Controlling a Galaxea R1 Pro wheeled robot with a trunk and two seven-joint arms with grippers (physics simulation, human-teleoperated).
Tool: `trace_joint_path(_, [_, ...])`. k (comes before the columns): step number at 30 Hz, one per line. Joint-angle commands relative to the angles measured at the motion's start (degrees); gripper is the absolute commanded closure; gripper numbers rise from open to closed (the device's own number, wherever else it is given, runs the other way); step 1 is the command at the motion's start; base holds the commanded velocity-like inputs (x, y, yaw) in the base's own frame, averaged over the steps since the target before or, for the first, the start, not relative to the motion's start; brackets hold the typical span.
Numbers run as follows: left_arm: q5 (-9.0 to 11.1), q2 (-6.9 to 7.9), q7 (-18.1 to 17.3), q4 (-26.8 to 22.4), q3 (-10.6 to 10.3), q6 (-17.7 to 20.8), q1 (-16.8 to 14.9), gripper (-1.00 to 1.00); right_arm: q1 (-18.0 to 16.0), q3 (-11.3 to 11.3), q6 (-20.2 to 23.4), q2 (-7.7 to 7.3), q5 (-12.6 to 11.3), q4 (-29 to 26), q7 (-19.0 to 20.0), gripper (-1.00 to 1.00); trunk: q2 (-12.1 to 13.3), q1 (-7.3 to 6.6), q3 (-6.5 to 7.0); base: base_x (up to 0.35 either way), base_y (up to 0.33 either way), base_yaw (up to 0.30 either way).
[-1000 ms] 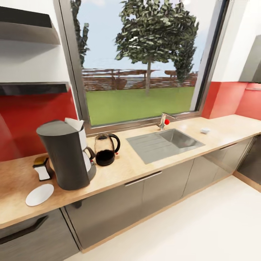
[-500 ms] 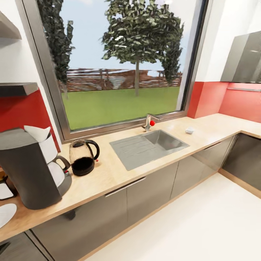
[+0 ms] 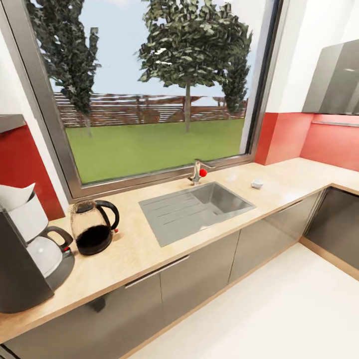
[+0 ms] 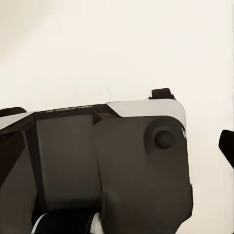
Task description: Set up a coffee station on the kitchen countertop: keep the coffee maker on the countertop, move the bottle of coffee from the kitchen shelf to the counter next to the coffee maker, place a paper coffee filter on top of the coffee maker, put the saucer next to the coffee maker with the coffee cup on the saucer, and place the electric kettle next to the coffee maker.
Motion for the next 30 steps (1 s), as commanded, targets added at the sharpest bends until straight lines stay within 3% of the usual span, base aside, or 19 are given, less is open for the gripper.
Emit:
trace_joint_path(1, [-0.6,-0.01,0.2,0.0,0.5,-0.2,0.0,-1.00,0.0,-0.3,0.3,0.00,-0.5,-0.1,0.1,-1.00,-0.1,0.05,-0.11,0.106,-0.247,0.000])
trace_joint_path(30, [-0.6,0.06,0.2,-0.1,0.4,-0.3,0.0,-1.00,0.0,-0.3,0.3,0.00,-0.5,-0.1,0.1,-1.00,-0.1,0.05,-0.11,0.006,-0.276,0.000])
